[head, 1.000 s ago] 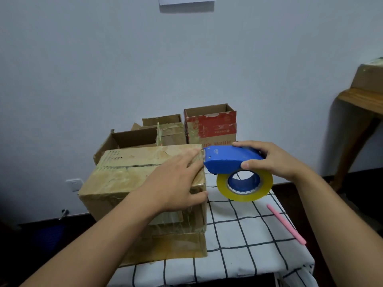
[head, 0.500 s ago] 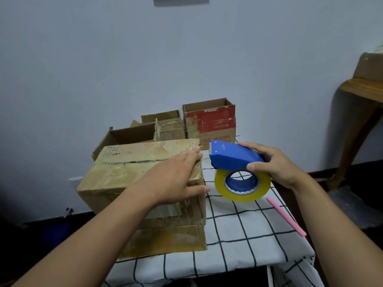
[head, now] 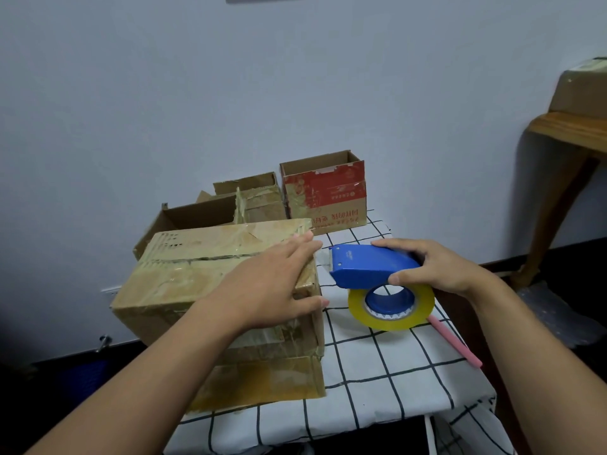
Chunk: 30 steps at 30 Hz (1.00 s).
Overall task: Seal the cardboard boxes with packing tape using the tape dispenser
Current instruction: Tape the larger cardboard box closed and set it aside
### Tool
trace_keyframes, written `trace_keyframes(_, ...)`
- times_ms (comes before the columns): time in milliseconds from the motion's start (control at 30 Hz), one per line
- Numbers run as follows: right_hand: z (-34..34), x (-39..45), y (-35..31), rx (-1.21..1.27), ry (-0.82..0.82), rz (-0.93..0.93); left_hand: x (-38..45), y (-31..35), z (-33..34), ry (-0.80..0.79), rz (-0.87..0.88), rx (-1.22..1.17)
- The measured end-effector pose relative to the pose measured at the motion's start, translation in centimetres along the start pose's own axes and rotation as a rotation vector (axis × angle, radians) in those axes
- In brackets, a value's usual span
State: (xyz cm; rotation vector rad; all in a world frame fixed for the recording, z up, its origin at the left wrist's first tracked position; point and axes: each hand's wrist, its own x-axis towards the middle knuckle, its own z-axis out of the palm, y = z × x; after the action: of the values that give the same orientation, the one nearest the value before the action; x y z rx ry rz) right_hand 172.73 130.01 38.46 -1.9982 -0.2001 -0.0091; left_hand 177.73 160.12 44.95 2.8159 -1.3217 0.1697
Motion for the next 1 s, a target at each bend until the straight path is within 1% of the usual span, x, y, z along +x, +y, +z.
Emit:
trace_keyframes(100, -0.2, 0.8, -0.8, -0.08, -0.044, 0.031, 0.1, -0.2, 0.1, -0.019, 0.013, 0.024)
trace_keyframes(300, -0.3, 1.3, -2.1, -0.164, -0.09, 0.044, 0.3, -0.2, 0.5, -0.031, 0.034, 0.035)
trace_keyframes(433, -1.4, 2.3, -4.3, -0.273, -0.111, 0.068, 0.6, -0.3, 0.7, -0.02, 0.034, 0.028)
trace_keyframes(767, -2.8, 4.5, -10.0, -0.543, -0.253, 0.146, 1.2, 0.2, 0.7, -0.031, 0.015, 0.037)
trace_keyframes(833, -2.6, 5.2, -11.0, -0.599, -0.264, 0.189, 1.4, 0.3, 0.6, -0.036, 0.01, 0.039)
trace_keyframes(933, -0.9, 6.3, -9.7, -0.83, -0.376, 0.313, 1.3, -0.2, 0.4, -0.01, -0.014, 0.052)
trace_keyframes(967, -0.3, 6.3, -8.3, -0.861, -0.36, 0.348, 1.2, -0.4, 0.4, -0.01, -0.016, 0.054)
trace_keyframes(1000, -0.1, 6.0, -6.8, -0.824, -0.296, 0.366, 1.3, -0.5, 0.5, -0.016, -0.014, 0.052)
